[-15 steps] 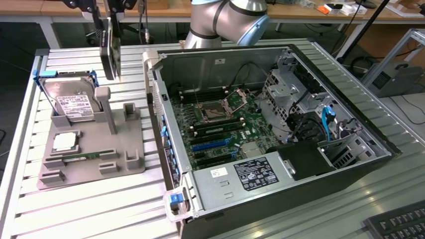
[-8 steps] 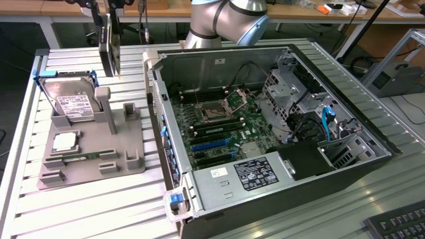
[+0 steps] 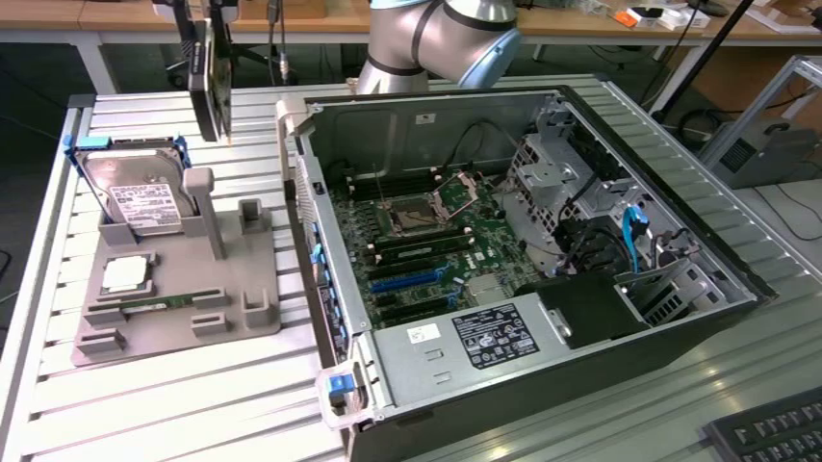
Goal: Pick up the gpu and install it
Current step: 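Pick up the gpu and move the gpu toward the slot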
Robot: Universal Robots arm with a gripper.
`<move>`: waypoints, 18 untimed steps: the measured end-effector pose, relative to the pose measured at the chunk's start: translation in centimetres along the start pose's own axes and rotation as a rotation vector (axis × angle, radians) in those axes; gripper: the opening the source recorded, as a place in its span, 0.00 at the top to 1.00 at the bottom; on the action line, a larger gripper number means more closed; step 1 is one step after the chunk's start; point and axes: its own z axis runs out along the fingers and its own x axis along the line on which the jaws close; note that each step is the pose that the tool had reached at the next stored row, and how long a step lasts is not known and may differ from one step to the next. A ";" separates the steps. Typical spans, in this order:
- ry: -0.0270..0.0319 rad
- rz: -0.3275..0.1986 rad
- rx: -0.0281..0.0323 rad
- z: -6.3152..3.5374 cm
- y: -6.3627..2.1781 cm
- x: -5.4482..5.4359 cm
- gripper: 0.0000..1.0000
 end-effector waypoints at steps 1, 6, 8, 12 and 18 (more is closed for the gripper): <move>-0.0001 0.000 -0.0001 -0.09 0.00 0.0 0.73; -0.0001 0.000 -0.0001 -0.50 0.01 0.0 0.73; -0.0001 0.000 -0.0001 -0.69 0.02 0.0 0.73; -0.0001 0.000 -0.0001 -0.96 0.02 0.0 0.73; -0.0002 0.000 -0.0003 -1.25 0.03 0.0 0.73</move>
